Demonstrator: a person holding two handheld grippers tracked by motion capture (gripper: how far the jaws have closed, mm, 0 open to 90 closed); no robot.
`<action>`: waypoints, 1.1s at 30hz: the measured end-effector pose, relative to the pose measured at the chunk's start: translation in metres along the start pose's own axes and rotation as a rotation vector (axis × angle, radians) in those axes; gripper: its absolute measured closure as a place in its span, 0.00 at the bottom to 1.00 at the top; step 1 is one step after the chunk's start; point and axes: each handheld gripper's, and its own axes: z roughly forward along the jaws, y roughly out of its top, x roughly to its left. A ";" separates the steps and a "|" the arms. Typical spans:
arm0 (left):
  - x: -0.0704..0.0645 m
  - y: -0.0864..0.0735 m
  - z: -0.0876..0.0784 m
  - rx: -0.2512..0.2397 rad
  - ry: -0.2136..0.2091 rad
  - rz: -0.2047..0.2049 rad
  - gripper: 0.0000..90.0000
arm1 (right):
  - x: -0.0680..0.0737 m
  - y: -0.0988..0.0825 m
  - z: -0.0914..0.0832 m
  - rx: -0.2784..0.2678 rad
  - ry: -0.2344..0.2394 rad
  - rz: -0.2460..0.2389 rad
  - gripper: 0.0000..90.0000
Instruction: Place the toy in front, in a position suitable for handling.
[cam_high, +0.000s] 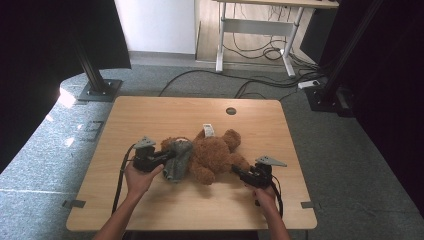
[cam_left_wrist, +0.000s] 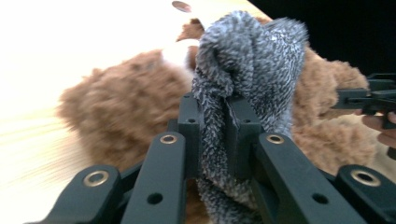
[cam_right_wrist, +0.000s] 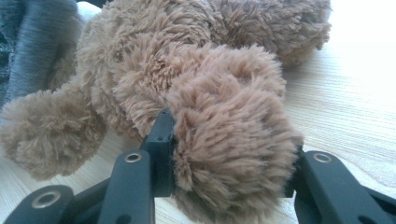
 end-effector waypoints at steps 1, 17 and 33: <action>0.002 -0.001 -0.001 -0.002 0.007 -0.003 0.87 | 0.000 0.000 0.000 0.000 0.000 0.000 0.61; 0.012 -0.005 -0.021 -0.059 0.002 -0.020 0.89 | -0.001 0.000 0.001 -0.003 0.001 0.008 0.61; -0.035 0.015 0.016 -0.030 -0.144 0.028 0.91 | -0.001 0.000 0.001 -0.004 0.001 0.009 0.61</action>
